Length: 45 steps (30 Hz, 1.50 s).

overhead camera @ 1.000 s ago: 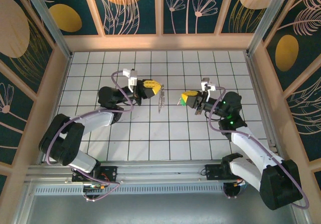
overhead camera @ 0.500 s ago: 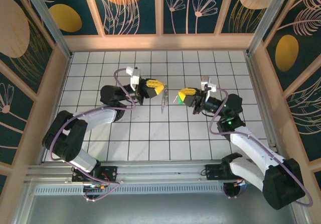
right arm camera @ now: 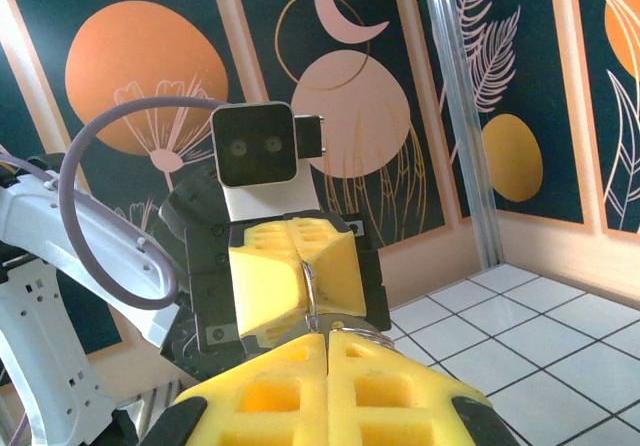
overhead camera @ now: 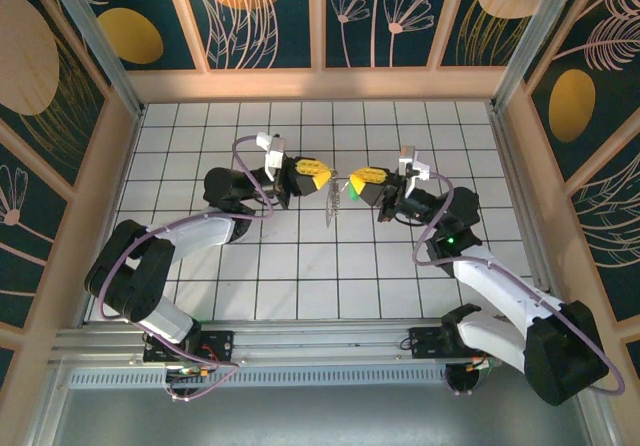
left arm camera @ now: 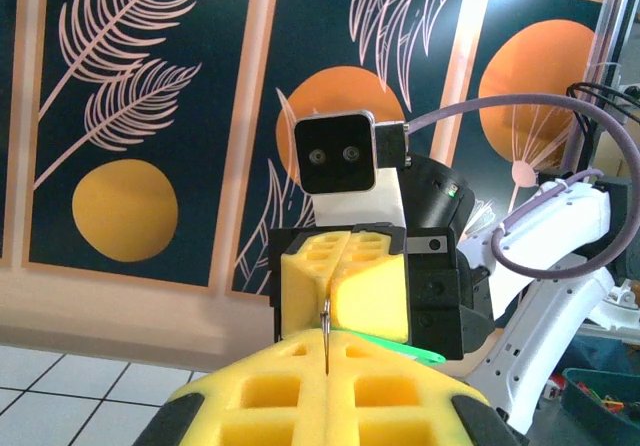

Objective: Put the keys on the keyring

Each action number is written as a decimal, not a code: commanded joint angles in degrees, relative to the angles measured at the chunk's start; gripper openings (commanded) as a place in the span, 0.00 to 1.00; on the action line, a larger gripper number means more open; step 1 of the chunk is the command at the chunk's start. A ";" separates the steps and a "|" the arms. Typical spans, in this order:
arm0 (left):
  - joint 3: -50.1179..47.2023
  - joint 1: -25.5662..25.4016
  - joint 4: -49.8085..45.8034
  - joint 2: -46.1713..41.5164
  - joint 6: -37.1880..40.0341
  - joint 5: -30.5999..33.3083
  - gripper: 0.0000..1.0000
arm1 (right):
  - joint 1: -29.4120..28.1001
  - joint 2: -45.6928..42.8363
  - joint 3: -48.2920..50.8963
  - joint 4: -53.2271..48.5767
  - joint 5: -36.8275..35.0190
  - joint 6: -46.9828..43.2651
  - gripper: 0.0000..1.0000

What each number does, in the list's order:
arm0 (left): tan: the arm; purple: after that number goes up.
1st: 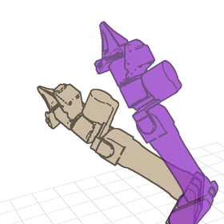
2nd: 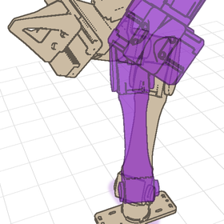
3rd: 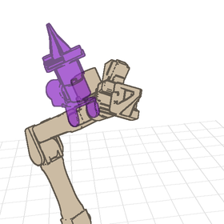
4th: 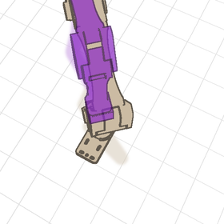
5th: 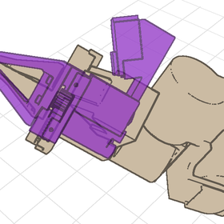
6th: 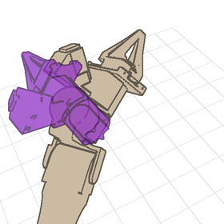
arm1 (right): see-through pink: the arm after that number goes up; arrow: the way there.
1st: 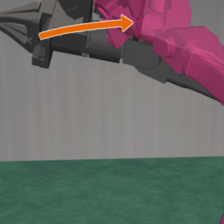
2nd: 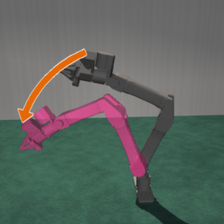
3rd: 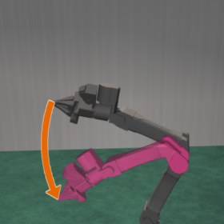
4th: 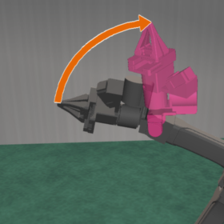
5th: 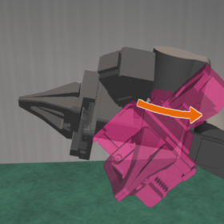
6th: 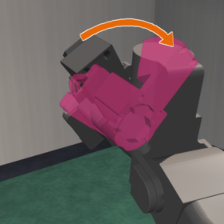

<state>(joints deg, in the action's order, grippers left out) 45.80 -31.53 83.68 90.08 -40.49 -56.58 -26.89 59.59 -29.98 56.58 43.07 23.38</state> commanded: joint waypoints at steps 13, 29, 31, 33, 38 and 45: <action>2.20 -0.73 0.88 1.06 1.55 0.24 0.00 | -2.89 2.70 -3.94 6.39 -1.13 0.97 0.00; 2.13 -1.03 1.20 0.57 1.55 0.15 0.00 | -3.34 4.80 -4.39 5.91 -3.07 0.18 0.00; 2.19 -1.08 1.17 0.62 1.53 0.07 0.00 | -3.34 5.22 -4.41 5.75 -3.08 0.18 0.00; 2.23 -1.08 1.29 0.53 1.55 -0.02 0.00 | -3.34 5.28 -4.22 5.63 -3.55 0.01 0.00; 1.85 -1.12 1.57 0.18 1.55 0.22 0.00 | -3.21 5.28 -3.78 5.05 -4.46 -0.43 0.00; 1.83 -1.19 2.10 -0.30 1.50 0.37 0.00 | -2.64 4.70 -2.65 4.47 -5.10 -0.44 0.00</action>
<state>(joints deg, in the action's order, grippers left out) 46.52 -32.05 82.65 90.80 -39.88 -55.90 -30.00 64.55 -32.53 59.81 39.90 23.29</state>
